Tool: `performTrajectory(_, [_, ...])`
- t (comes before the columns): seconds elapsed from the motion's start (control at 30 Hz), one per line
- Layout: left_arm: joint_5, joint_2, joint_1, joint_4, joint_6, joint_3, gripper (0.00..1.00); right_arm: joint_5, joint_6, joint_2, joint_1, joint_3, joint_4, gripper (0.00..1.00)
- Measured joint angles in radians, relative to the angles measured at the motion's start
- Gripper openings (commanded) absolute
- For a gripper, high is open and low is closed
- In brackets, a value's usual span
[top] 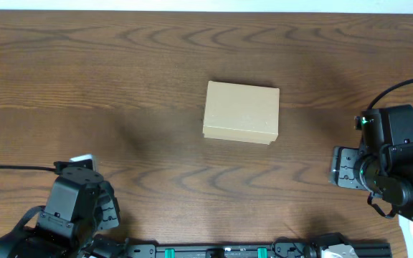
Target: Pack container
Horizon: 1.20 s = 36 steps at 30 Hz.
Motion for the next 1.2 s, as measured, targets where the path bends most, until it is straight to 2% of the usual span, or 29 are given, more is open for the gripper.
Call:
performTrajectory(0.07, [0.000, 0.000, 0.000, 0.016, -0.011, -0.006, 0.84, 0.004, -0.006, 0.000, 0.000, 0.000, 0.000, 0.99])
performTrajectory(0.1, [0.000, 0.000, 0.000, 0.020, -0.013, -0.006, 0.85, 0.005, -0.004, 0.000, 0.000, 0.000, 0.000, 0.99])
performTrajectory(0.13, [0.000, 0.000, 0.000, 0.020, -0.015, -0.006, 0.98, 0.006, -0.004, 0.000, 0.000, 0.000, 0.000, 0.99])
performTrajectory(0.17, [0.000, 0.000, 0.000, 0.019, -0.013, -0.006, 0.95, 0.006, -0.004, 0.000, 0.000, 0.000, 0.000, 0.99])
performTrajectory(1.2, [0.000, 0.000, 0.000, 0.020, -0.023, -0.006, 0.95, 0.006, -0.004, 0.000, 0.000, 0.000, 0.000, 0.99])
